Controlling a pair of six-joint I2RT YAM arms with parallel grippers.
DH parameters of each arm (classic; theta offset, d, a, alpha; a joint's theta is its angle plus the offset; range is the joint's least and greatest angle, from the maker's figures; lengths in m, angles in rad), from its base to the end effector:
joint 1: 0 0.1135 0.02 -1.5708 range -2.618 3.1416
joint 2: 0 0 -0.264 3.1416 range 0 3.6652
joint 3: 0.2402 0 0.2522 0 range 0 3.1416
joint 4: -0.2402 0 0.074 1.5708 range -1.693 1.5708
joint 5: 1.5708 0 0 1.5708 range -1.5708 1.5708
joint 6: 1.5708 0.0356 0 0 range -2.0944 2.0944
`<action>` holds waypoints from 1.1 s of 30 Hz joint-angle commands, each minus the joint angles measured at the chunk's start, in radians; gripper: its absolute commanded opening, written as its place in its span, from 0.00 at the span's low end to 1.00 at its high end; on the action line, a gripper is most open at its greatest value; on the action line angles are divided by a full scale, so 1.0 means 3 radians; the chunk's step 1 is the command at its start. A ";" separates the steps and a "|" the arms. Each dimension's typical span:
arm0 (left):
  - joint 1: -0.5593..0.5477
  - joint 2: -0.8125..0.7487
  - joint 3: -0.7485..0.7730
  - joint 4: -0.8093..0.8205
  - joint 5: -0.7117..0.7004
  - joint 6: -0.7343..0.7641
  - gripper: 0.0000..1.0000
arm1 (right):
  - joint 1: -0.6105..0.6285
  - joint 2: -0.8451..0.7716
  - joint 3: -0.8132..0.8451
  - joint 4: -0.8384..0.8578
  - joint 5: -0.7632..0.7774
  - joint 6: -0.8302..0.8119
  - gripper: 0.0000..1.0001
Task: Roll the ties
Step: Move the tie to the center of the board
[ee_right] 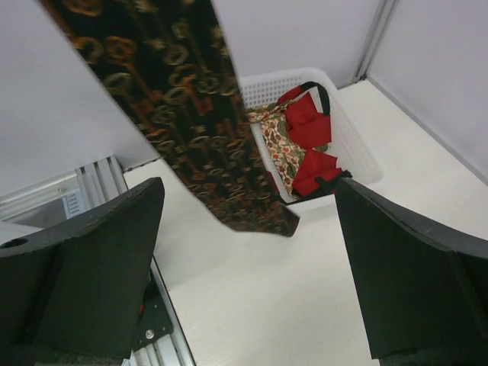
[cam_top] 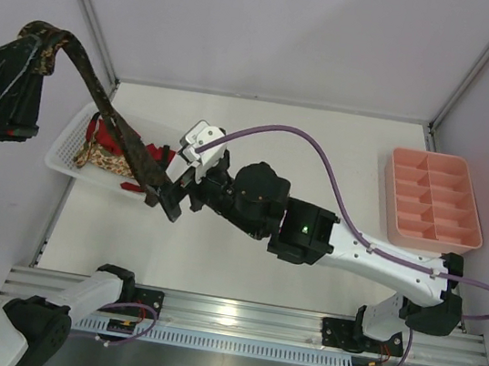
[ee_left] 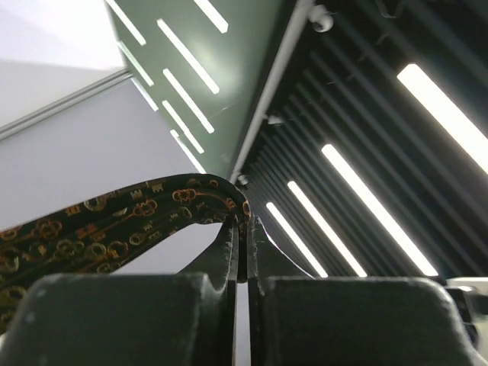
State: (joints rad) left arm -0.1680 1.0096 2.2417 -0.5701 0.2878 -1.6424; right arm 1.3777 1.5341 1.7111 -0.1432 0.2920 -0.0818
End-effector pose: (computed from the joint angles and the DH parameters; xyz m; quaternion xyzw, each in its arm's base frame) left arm -0.0119 -0.0082 0.6545 -0.1966 0.4082 -0.7383 0.4996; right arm 0.0770 0.3405 0.4832 -0.3805 0.5823 0.3487 0.6282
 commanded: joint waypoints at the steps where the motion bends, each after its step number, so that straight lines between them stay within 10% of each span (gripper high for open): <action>1: -0.0013 0.0004 0.0075 0.0453 -0.0121 -0.0180 0.01 | 0.0081 -0.0144 0.0115 0.0324 0.0253 -0.0105 1.00; 15: 0.0018 -0.0021 -0.0073 0.0259 -0.0085 0.0029 0.00 | 0.0791 0.0031 0.0555 0.0192 0.1128 -0.0351 1.00; 26: -0.0043 -0.0583 -0.2097 0.0324 -0.0039 0.0505 0.00 | 0.0552 -0.1441 -0.0712 -0.0692 0.1414 0.0451 1.00; 33: -0.1427 0.0105 -0.2712 0.1015 -0.0867 0.0740 0.00 | -0.0019 -0.2168 -0.1193 -0.1245 0.1589 0.0968 1.00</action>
State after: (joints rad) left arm -0.4774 0.9440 1.4445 -0.4194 0.1184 -1.4841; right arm 1.4445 0.9199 1.4105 -0.4149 0.7246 0.1017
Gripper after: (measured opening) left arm 0.027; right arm 0.994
